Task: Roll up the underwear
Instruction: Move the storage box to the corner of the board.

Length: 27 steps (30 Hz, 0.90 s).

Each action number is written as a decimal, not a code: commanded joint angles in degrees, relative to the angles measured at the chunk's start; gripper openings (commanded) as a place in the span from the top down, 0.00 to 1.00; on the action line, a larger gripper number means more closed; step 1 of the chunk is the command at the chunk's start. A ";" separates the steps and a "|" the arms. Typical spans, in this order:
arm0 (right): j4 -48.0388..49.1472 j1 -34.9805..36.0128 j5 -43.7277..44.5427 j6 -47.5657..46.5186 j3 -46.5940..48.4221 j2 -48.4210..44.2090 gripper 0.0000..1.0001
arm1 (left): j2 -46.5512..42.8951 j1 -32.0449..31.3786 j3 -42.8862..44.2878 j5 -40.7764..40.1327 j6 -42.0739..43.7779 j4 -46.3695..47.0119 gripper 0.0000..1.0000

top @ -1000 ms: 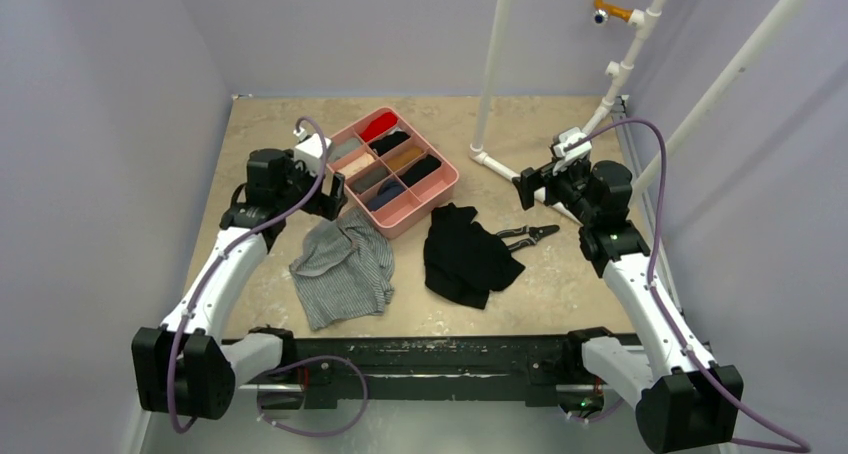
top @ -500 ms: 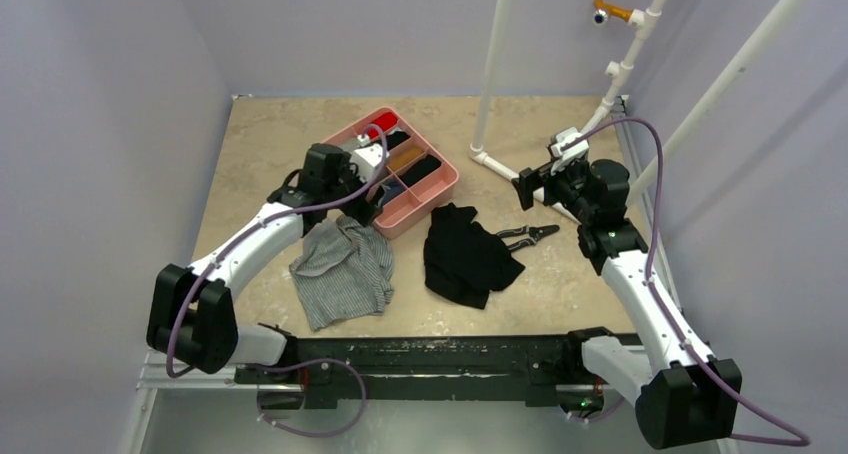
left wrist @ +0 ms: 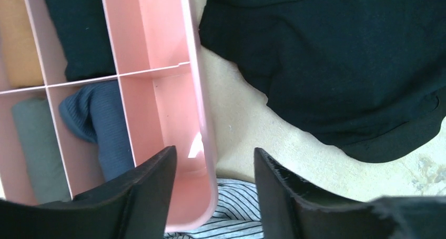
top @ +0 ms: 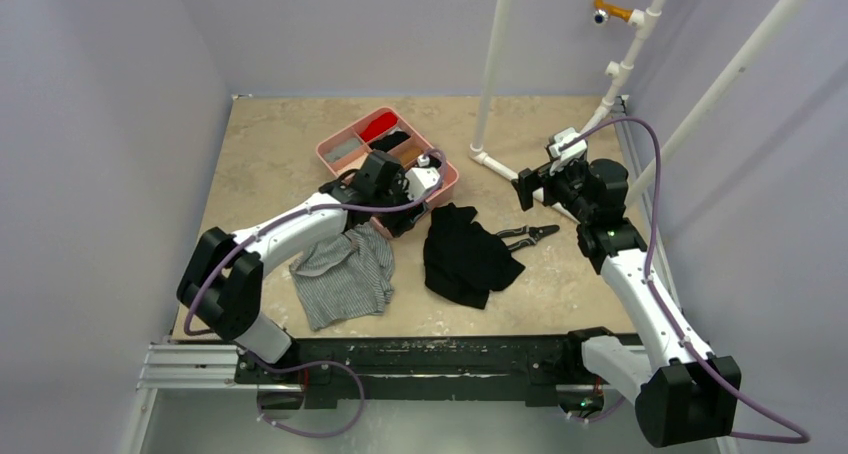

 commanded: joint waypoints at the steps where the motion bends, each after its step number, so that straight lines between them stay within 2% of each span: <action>1: 0.85 -0.27 -1.82 -0.73 -0.26 -0.32 0.01 | 3.23 -0.40 5.04 -0.89 2.56 -3.99 0.52; 8: 0.41 -0.26 -2.95 -1.14 -0.22 -0.24 0.01 | 5.93 0.51 7.90 -1.78 9.92 -12.50 0.74; 12: 0.25 -0.27 -3.34 -1.24 -0.18 -0.37 0.01 | 6.60 4.63 10.59 -1.56 13.02 -17.61 0.87; 18: 0.10 -0.26 -3.63 -1.42 -0.15 -0.28 0.01 | 7.55 11.28 13.92 -3.51 18.78 -24.01 0.98; 19: 0.08 -0.29 -3.61 -1.51 -0.14 -0.24 0.01 | 7.69 11.97 13.80 -4.53 19.86 -24.13 1.00; 20: 0.08 -0.24 -3.67 -1.48 -0.11 -0.24 0.01 | -4.26 12.57 13.64 -5.59 20.84 -24.14 1.00; 21: 0.08 -0.22 -3.74 -1.58 -0.13 -0.24 0.01 | 6.67 13.29 13.68 -6.39 21.59 -24.31 1.00; 22: 0.08 -0.26 -3.74 -1.61 -3.68 -0.27 0.01 | 8.27 14.04 13.73 -7.49 22.54 -24.38 1.00; 23: -0.05 -0.29 -3.70 -1.61 -0.57 -0.24 0.01 | 8.77 14.81 13.78 -8.11 23.03 -24.30 1.00; 27: -0.01 -0.22 -4.00 -1.68 -0.13 -0.31 0.01 | 10.10 17.98 14.47 -10.79 24.04 -22.14 1.00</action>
